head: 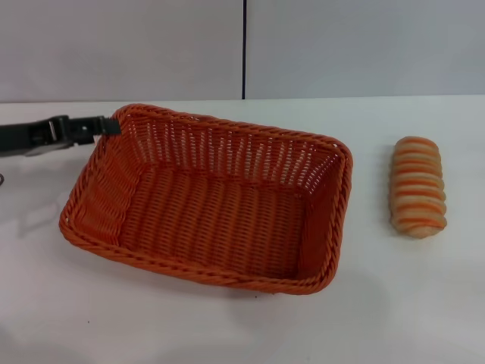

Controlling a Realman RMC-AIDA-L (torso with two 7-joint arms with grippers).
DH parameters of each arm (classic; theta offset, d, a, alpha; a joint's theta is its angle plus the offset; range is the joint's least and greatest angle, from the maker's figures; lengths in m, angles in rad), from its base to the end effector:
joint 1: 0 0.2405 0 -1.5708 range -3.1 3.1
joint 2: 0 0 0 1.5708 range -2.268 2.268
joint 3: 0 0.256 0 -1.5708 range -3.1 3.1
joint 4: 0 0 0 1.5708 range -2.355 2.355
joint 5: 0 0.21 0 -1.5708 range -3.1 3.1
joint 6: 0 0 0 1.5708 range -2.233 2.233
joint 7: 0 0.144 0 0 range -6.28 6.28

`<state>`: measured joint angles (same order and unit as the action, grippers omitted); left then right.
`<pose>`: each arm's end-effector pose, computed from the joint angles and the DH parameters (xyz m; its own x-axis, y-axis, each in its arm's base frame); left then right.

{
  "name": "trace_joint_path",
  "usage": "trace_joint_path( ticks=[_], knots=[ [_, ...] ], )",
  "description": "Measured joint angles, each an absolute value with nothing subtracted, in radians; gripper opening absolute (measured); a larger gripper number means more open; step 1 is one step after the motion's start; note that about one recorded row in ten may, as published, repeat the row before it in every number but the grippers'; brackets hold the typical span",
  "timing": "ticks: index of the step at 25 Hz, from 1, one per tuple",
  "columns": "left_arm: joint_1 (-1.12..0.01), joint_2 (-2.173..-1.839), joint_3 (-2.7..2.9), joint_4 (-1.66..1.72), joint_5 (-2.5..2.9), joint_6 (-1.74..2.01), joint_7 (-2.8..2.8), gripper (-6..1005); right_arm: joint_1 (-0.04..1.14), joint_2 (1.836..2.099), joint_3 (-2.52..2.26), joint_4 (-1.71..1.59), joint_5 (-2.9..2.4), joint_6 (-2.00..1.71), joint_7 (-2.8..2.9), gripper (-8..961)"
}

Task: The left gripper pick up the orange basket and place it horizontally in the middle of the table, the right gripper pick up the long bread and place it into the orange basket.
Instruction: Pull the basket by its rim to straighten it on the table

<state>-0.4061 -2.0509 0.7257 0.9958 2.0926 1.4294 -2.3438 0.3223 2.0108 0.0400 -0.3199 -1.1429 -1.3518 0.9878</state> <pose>-0.2964 0.3398 0.0667 0.2560 0.7931 0.5526 0.9611 -0.2702 -0.0575 0.4167 0.2684 0.1650 0.3353 0.3875 -0.8587 -0.9420 0.1277 -0.3102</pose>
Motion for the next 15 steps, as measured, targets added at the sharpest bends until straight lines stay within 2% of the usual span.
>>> trace_joint_path(
  ticks=[6,8,10,15],
  knots=[
    [-0.398,-2.056,0.681,1.006,1.983,1.43,-2.201,718,0.299,2.002,-0.077,-0.384,-1.151,-1.362,1.075,613],
    [-0.387,-2.056,0.679,0.999,1.898,1.418,-2.136,744,0.278,1.99,-0.146,-0.449,-1.183,-1.366,1.186,612],
    [-0.384,-2.056,0.68,0.995,1.861,1.41,-2.102,769,0.257,1.966,-0.198,-0.517,-1.247,-1.386,1.348,611],
    [-0.391,-2.057,0.687,0.981,1.812,1.412,-2.026,782,0.247,1.869,-0.208,-0.668,-1.473,-1.547,1.676,610]
  ],
)
